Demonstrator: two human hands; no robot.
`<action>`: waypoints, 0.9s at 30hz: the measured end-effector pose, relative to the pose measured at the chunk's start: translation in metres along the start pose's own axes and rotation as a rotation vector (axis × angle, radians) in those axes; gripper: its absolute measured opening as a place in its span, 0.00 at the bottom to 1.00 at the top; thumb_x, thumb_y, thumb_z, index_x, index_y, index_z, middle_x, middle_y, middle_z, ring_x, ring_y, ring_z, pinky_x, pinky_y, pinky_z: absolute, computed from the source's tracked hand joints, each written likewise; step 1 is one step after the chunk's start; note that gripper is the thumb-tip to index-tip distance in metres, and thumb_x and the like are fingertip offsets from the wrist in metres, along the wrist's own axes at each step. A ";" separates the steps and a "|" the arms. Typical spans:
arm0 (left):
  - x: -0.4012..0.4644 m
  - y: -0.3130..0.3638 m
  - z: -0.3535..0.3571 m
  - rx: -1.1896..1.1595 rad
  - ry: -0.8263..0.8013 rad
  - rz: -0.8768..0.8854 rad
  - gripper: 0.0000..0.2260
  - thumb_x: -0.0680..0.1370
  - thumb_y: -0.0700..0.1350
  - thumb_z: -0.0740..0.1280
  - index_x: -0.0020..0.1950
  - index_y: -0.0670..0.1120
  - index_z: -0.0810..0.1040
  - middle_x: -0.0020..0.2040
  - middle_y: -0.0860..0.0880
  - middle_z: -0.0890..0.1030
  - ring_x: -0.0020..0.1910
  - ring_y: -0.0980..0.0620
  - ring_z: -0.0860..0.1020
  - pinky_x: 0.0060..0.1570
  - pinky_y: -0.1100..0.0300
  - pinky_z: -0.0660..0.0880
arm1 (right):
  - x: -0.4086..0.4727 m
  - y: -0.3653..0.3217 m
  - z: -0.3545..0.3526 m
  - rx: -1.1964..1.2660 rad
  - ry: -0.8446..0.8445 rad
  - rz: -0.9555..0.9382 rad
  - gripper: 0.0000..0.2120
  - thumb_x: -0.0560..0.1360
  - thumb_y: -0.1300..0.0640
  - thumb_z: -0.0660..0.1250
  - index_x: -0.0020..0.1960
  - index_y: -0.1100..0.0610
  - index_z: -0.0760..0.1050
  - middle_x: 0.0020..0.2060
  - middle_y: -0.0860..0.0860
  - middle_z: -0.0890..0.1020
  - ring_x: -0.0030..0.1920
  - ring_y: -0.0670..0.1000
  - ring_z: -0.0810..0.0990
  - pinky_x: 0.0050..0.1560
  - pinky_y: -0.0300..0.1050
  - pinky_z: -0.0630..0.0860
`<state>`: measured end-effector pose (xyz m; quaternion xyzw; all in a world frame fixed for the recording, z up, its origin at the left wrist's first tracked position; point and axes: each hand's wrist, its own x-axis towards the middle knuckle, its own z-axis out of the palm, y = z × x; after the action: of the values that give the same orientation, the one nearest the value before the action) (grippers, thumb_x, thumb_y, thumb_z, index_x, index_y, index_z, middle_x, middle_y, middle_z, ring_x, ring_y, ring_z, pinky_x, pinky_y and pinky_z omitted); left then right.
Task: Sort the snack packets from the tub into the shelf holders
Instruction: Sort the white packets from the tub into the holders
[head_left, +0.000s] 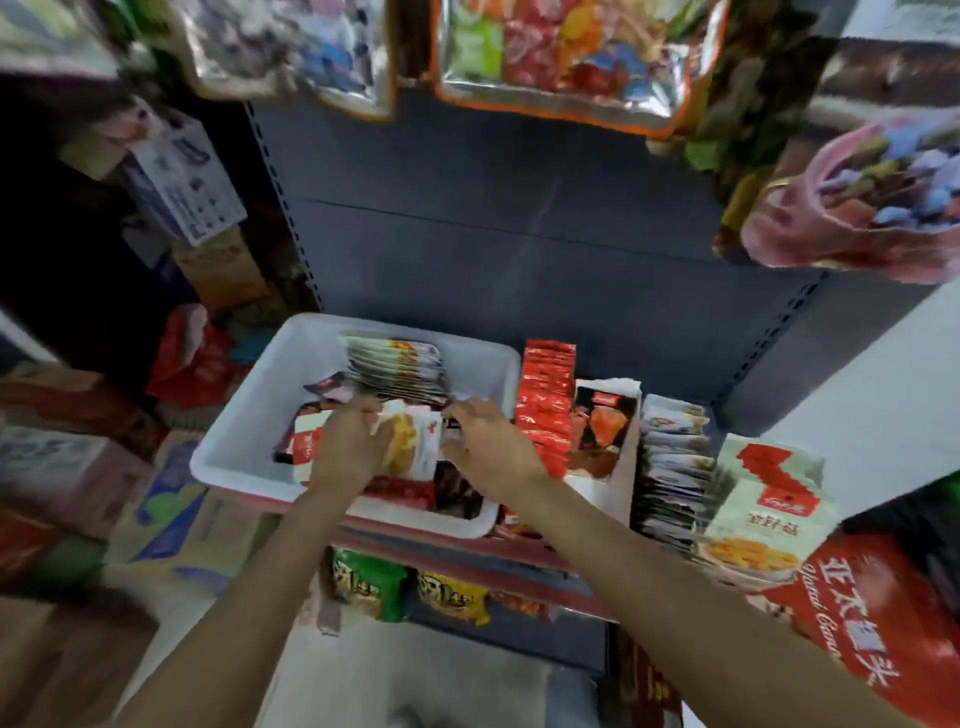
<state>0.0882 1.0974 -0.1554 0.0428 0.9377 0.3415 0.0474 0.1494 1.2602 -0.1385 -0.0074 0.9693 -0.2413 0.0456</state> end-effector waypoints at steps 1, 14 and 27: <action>0.006 -0.017 -0.007 0.042 -0.046 -0.015 0.16 0.77 0.46 0.63 0.58 0.35 0.76 0.54 0.37 0.79 0.56 0.39 0.76 0.55 0.55 0.68 | 0.010 -0.011 0.009 -0.014 -0.067 -0.003 0.21 0.80 0.54 0.56 0.71 0.58 0.63 0.69 0.56 0.66 0.68 0.57 0.65 0.62 0.52 0.70; 0.058 -0.086 0.001 0.170 -0.213 -0.255 0.36 0.71 0.52 0.74 0.69 0.36 0.62 0.68 0.38 0.69 0.67 0.40 0.68 0.64 0.51 0.67 | 0.049 -0.037 0.069 -0.127 -0.330 0.189 0.22 0.83 0.56 0.47 0.76 0.61 0.53 0.76 0.55 0.54 0.74 0.54 0.57 0.68 0.49 0.63; 0.030 -0.076 -0.014 0.430 0.086 0.047 0.14 0.82 0.42 0.56 0.67 0.44 0.68 0.52 0.44 0.80 0.49 0.46 0.80 0.42 0.57 0.75 | 0.062 -0.040 0.064 0.051 -0.342 0.175 0.23 0.82 0.55 0.53 0.76 0.58 0.55 0.72 0.57 0.63 0.71 0.55 0.63 0.69 0.42 0.59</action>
<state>0.0536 1.0337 -0.1949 0.0594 0.9888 0.1363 -0.0108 0.0935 1.1925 -0.1807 0.0372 0.9379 -0.2563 0.2307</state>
